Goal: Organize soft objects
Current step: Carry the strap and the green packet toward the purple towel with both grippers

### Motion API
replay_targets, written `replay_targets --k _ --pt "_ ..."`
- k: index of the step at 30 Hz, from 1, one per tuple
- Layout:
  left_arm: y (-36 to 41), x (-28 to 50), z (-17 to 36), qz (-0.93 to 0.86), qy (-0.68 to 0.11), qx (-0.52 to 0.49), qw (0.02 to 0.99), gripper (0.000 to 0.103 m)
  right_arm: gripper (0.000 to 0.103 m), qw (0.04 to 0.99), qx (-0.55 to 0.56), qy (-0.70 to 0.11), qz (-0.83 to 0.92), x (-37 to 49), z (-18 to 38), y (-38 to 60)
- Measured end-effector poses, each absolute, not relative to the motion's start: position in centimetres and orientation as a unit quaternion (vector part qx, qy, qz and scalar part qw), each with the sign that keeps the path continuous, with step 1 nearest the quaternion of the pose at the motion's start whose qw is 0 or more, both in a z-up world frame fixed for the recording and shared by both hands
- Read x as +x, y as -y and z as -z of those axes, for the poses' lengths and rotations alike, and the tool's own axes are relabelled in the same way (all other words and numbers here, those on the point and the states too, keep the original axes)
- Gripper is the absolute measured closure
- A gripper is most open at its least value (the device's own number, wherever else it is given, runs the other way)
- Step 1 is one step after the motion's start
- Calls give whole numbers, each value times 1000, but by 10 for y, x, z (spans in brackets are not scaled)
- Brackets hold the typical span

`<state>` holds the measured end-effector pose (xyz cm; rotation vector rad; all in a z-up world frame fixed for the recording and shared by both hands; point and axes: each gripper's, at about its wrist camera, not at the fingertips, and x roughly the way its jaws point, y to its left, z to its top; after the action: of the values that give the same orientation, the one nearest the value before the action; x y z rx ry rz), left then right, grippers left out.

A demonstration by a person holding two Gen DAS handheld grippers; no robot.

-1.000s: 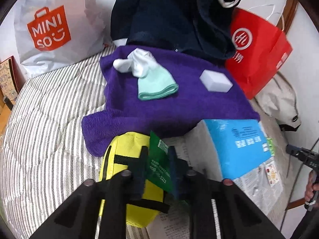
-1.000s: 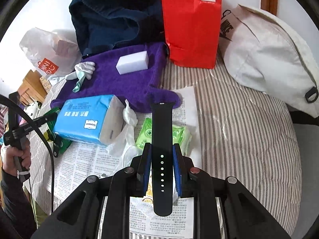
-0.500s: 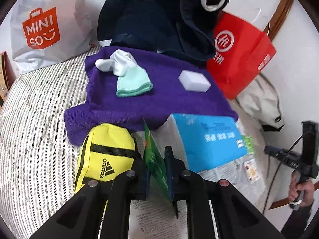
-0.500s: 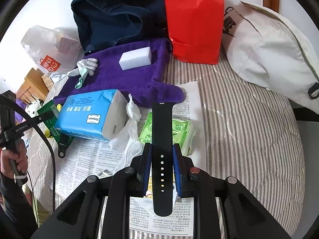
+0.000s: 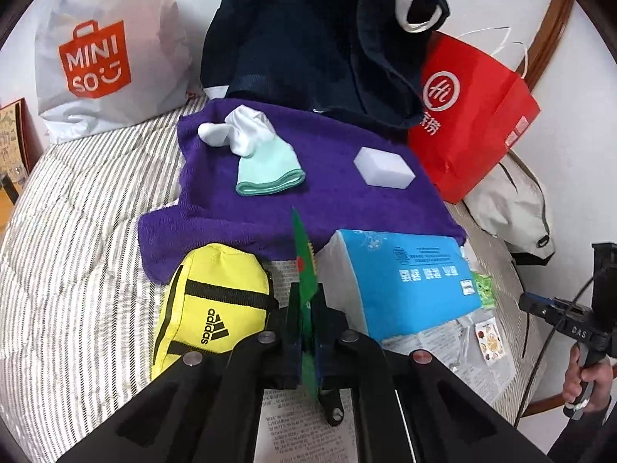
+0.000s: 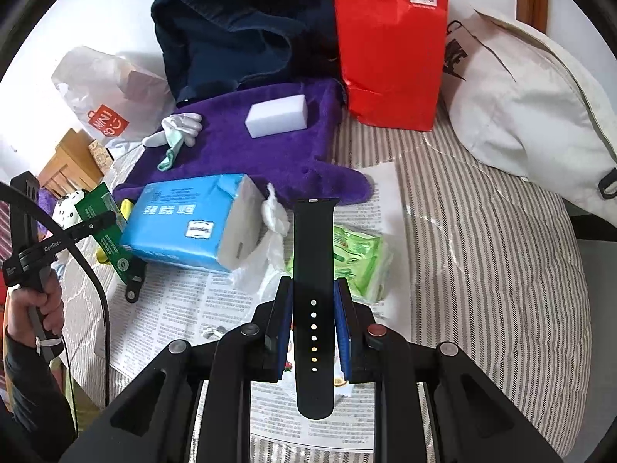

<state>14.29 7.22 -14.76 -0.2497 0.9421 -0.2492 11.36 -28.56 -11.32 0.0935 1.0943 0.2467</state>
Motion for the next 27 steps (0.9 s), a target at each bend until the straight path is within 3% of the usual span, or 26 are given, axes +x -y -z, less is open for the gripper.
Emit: replay_targets --k 27 --pt "-86 139 78 114 -396 -111 904 99 82 863 54 -481 -145 153 84 259"
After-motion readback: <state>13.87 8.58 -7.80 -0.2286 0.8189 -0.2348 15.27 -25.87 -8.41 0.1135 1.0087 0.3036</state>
